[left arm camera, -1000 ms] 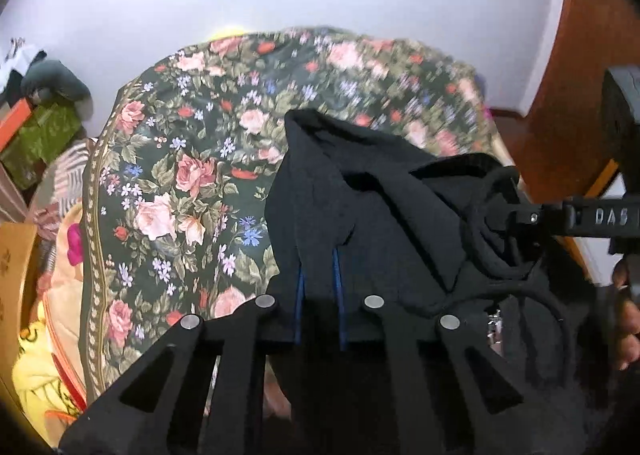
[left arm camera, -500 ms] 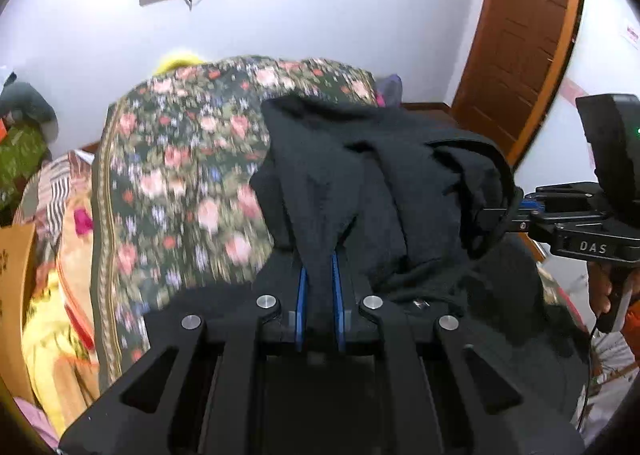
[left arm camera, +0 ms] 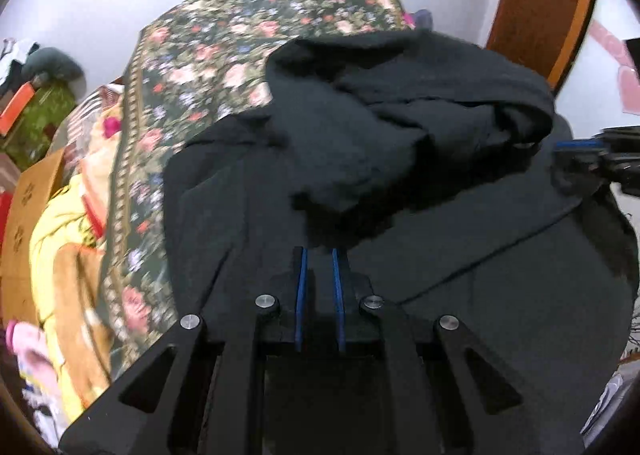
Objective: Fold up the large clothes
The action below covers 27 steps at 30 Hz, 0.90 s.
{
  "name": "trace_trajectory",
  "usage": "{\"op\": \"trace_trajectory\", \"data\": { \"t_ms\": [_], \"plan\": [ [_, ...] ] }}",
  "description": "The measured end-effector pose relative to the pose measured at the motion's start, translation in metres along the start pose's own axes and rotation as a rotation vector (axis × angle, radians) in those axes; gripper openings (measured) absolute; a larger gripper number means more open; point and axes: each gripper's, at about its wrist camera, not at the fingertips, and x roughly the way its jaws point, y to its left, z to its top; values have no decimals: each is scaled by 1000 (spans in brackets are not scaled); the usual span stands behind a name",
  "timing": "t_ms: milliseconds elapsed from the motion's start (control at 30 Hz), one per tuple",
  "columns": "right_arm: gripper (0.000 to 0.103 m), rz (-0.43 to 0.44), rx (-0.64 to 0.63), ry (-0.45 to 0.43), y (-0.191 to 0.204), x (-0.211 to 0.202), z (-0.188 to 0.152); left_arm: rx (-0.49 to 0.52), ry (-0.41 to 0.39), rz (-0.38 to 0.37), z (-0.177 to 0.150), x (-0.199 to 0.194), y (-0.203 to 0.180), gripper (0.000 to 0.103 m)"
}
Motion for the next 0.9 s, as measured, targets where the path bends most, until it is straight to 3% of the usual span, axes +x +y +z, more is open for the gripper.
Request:
{"op": "trace_trajectory", "data": {
  "t_ms": [167, 333, 433, 567, 700, 900],
  "plan": [
    [16, -23, -3, -75, -4, -31, -2, -43, -68, 57, 4, -25, 19, 15],
    [50, -11, -19, -183, 7, -47, 21, -87, -139, 52, 25, -41, 29, 39],
    [52, 20, -37, -216, 17, -41, 37, -103, -171, 34, 41, -40, 29, 48],
    [52, 53, -43, -198, 25, -17, 60, -117, -157, -29, 62, -21, 32, 48],
    [52, 85, -26, -145, 22, 18, 80, -136, -123, -42, 76, 10, 37, 49],
    [52, 145, -2, -82, 16, 55, 92, -212, -94, -188, 88, 42, 48, 48]
  ]
}}
